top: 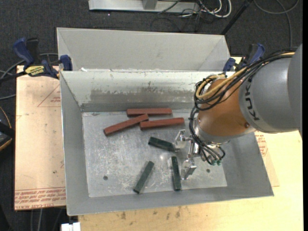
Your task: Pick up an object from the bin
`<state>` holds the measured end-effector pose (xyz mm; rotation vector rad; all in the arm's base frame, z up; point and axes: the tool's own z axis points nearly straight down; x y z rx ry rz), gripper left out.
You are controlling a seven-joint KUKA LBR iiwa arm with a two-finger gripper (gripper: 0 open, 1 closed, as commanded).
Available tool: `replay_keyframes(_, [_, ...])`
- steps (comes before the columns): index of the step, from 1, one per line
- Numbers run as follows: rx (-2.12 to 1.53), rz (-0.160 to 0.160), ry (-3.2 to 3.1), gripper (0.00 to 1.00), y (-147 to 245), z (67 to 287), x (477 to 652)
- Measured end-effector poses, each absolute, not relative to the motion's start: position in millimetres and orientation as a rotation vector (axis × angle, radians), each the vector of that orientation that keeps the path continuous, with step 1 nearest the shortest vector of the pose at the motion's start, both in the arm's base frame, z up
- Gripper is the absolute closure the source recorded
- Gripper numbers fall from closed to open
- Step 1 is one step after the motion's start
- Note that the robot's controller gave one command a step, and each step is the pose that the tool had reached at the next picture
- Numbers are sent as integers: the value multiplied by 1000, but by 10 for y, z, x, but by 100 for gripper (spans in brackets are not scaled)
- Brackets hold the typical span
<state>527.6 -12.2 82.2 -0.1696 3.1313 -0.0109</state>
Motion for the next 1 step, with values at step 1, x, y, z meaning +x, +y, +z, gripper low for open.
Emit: replay_keyframes(1, [-170,-9,3124,0,-112,821,5290])
